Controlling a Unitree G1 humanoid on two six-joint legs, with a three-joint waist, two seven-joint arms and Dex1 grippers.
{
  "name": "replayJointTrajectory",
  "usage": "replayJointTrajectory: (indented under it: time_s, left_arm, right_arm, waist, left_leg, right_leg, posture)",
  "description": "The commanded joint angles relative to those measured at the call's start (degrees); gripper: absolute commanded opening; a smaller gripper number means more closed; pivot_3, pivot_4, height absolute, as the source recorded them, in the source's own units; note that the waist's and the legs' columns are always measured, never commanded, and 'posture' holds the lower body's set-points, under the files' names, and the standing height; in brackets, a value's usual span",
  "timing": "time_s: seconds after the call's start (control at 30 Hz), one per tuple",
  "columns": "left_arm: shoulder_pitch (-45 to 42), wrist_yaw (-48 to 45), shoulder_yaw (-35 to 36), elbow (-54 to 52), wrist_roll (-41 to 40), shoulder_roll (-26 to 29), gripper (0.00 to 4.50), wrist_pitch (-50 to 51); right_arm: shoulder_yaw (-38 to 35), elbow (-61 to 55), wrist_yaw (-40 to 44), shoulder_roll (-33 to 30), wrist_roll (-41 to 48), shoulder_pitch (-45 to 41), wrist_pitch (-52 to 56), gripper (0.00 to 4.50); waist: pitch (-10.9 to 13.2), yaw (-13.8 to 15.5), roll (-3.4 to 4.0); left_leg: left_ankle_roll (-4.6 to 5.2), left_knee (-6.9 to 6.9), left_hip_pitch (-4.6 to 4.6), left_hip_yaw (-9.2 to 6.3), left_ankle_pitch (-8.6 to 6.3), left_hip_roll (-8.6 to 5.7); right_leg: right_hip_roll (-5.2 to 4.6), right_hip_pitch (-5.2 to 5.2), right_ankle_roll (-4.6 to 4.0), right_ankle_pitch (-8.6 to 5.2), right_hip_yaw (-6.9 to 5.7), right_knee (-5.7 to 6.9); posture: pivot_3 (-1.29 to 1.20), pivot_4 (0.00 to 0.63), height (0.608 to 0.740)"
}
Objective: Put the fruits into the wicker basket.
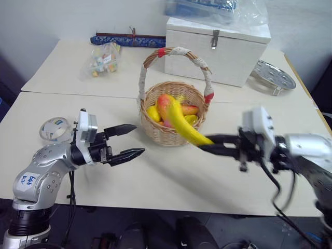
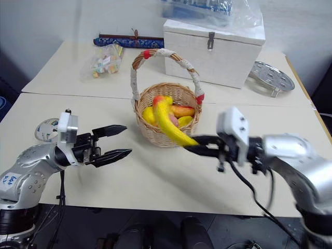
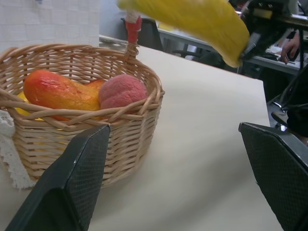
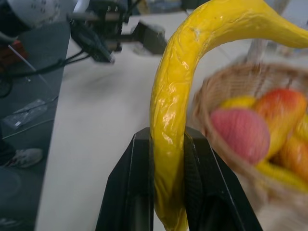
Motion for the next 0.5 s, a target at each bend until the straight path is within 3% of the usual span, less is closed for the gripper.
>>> replayJointTrajectory:
  time_s: [0.03,0.1,0.27,0.37,0.5]
  left_arm:
    - [-0.27,1.56,1.90,-1.96,-1.28,-0.98,4.50,-1.39]
    - [-0.27,2.13,1.98,-2.27,-1.22,-1.28,4.50,-1.39]
    - [0.42,2.96,2.40,-3.18,-1.36,-1.44,4.50,-1.08]
    - [1.47,4.33,3.59,-4.26,-1.95,-1.73,4.50,-0.94]
    - [3.16,4.69,4.89,-5.04,-2.29,-1.01,4.50,-1.01]
  right_arm:
    - [5.07,7.65,-7.13,5.76,-6.42,-5.92,-0.35,0.39]
    - [7.15,12.49,-9.86,9.05,-9.82,-8.17,-1.08,0.39]
    - [6.61,15.58,-13.06,12.97,-13.63,-10.14,-3.79,2.06]
    - [2.46,8.24,-6.00,10.09,-9.70,-5.12,-8.45,3.07]
    - [-6.04,2.69,-1.66,5.04,-1.58,1.75,-5.75,4.30]
  waist:
    - [0.00,0.16,0.00]
    - [0.00,0.11,0.00]
    - [-0.01,0.00,0.00]
    - [-0.01,0.08,0.00]
    - [-0.01,0.07,-0.01]
  left_leg:
    - [0.01,0.02,-0.05,-0.01,-0.01,-0.01]
    - [0.09,0.14,-0.26,-0.02,-0.05,-0.01]
    - [0.18,0.28,-0.74,-0.02,-0.09,-0.07]
    - [0.13,0.26,-0.91,-0.01,-0.07,-0.05]
    - [0.13,0.23,-0.91,-0.06,-0.08,-0.04]
  right_leg:
    - [-0.03,-0.05,0.00,0.00,-0.01,-0.01]
    - [-0.08,-0.18,0.00,0.00,-0.06,0.00]
    - [-0.20,-0.69,0.02,0.01,-0.14,0.27]
    - [-0.17,-0.94,0.02,0.01,-0.14,0.51]
    - [-0.15,-0.85,0.01,0.01,-0.14,0.49]
  posture:
    - [0.00,0.150,0.740]
    - [0.00,0.150,0.740]
    - [0.00,0.150,0.740]
    - [0.00,0.150,0.740]
    - [0.00,0.150,0.740]
